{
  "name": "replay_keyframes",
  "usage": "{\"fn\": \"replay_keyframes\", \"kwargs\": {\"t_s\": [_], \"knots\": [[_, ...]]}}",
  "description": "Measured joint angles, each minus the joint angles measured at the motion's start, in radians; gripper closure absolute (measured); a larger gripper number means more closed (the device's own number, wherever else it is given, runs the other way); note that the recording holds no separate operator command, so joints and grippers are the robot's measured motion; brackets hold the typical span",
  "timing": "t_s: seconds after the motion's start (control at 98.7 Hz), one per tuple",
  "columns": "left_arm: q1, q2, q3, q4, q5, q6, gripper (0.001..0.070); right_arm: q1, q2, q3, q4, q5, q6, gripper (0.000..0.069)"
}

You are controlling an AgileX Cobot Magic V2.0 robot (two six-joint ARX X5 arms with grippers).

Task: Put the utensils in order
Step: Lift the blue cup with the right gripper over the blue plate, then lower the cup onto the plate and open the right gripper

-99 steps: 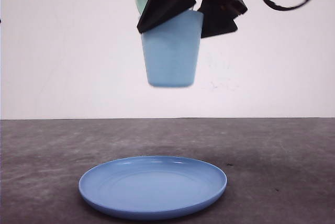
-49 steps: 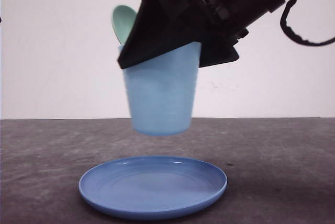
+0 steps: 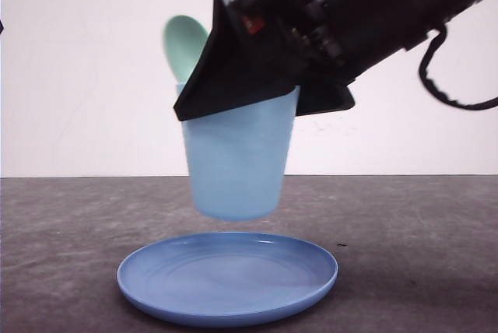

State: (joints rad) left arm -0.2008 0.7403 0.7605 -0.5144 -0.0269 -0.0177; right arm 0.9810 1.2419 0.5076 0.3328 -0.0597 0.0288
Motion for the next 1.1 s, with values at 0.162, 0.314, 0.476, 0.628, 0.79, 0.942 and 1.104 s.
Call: {"fn": "replay_keyframes", "kwargs": {"t_s": [0.162,0.314,0.476,0.628,0.79,0.942,1.104], "knots": [[0.000,0.000,0.000,0.000,0.000,0.000,0.0352,0.000,0.076,0.000,0.054,0.000,-0.003,0.0258],[0.000,0.000,0.000,0.000,0.000,0.000,0.0352,0.000,0.125,0.000,0.077,-0.001,-0.006,0.0258],[0.000,0.000,0.000,0.000,0.000,0.000,0.0352,0.000,0.168,0.000,0.084,0.000,-0.006,0.0256],[0.000,0.000,0.000,0.001,0.000,0.000,0.0352,0.000,0.179,0.000,0.090,-0.001,-0.006,0.0252],[0.000,0.000,0.000,0.002,0.000,0.000,0.0352,0.000,0.179,0.000,0.090,-0.001,-0.006,0.0202],[0.000,0.000,0.000,0.002,0.000,0.000,0.0352,0.000,0.179,0.000,0.091,0.000,-0.006,0.0140],[0.000,0.000,0.000,0.002,0.000,0.000,0.0352,0.000,0.179,0.000,0.091,0.000,-0.006,0.0029]]}}
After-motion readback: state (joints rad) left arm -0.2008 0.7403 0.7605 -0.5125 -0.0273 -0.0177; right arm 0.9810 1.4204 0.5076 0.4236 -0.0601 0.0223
